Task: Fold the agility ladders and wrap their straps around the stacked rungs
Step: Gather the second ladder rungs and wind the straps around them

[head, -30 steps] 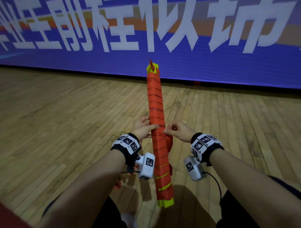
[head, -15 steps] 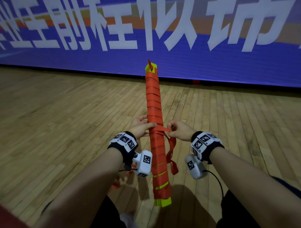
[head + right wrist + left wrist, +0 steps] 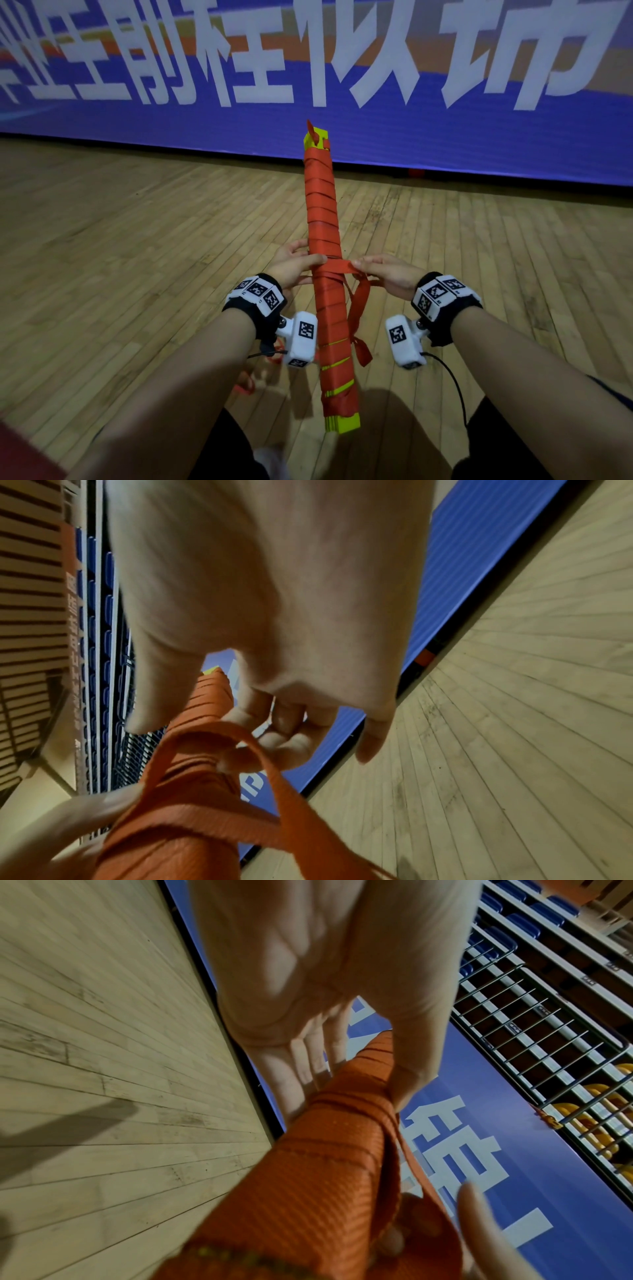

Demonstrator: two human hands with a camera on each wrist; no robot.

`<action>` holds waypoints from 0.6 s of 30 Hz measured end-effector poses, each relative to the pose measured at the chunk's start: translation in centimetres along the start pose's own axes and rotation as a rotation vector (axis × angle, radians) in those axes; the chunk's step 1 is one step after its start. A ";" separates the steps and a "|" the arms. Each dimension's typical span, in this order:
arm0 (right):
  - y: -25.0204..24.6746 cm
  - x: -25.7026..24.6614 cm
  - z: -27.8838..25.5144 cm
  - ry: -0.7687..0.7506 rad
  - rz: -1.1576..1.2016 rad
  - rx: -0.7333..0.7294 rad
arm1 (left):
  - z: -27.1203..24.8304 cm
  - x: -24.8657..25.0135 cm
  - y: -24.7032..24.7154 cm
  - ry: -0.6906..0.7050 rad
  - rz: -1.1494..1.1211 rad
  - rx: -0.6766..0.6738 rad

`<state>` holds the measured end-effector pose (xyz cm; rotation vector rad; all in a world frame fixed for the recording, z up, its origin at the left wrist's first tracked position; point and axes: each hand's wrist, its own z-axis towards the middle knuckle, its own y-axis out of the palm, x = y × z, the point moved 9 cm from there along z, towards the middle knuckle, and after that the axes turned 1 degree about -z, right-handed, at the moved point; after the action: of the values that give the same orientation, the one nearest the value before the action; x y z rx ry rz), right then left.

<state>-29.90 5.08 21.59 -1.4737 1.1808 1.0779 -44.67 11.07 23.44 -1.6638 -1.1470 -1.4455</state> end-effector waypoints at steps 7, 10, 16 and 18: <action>0.6 -0.2 0.0 -0.047 -0.015 -0.007 | 0.0 0.0 0.2 -0.003 -0.027 -0.046; 0.6 -0.1 0.1 -0.029 -0.037 -0.005 | 0.0 -0.1 0.2 0.000 -0.036 -0.055; 0.9 -0.2 -0.2 -0.007 -0.174 -0.051 | 0.0 -0.1 0.6 0.003 -0.004 -0.094; 0.9 -0.4 -0.2 -0.012 -0.204 -0.058 | 0.0 -0.2 0.6 0.000 0.015 -0.098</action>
<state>-30.86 4.81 21.90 -1.5922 0.9743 0.9863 -44.10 10.79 23.31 -1.7348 -1.0766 -1.5140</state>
